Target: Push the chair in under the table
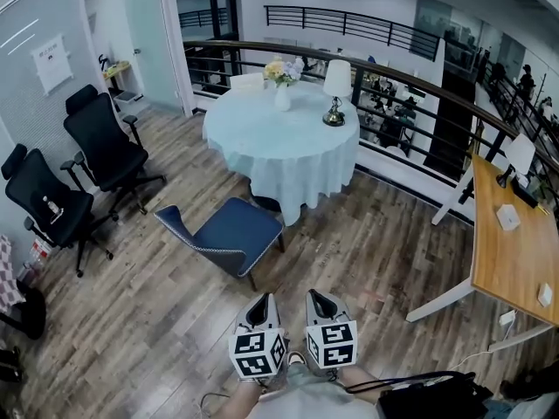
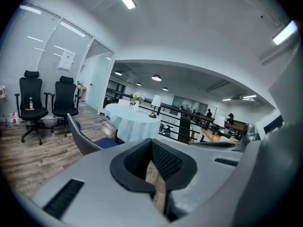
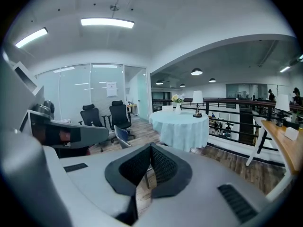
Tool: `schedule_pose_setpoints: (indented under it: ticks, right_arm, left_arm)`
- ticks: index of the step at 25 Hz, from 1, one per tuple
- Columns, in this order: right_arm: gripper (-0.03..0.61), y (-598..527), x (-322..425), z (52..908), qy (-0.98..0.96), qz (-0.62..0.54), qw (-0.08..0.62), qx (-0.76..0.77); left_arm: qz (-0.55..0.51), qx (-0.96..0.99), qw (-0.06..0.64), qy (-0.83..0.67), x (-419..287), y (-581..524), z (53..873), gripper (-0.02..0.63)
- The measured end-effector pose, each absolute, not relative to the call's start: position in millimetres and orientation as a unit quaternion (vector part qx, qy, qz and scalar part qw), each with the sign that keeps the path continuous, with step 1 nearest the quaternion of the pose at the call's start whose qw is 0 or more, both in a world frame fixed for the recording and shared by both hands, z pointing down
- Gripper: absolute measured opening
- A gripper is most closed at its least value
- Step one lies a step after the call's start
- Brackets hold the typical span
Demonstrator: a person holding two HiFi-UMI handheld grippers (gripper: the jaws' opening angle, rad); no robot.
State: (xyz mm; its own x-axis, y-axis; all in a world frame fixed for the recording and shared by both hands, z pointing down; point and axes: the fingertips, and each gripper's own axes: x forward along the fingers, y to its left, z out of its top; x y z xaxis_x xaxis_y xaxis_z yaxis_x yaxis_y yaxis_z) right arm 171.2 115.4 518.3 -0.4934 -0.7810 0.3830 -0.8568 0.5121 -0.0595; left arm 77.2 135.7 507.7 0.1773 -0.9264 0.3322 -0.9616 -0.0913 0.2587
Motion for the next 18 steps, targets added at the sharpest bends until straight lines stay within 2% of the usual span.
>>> schedule_pose_setpoints:
  ticks: [18]
  right_arm:
    - [0.017, 16, 168, 523, -0.869, 0.127, 0.165, 0.449]
  left_arm:
    - [0.044, 0.716, 0.212, -0.664, 72, 44, 510, 0.003]
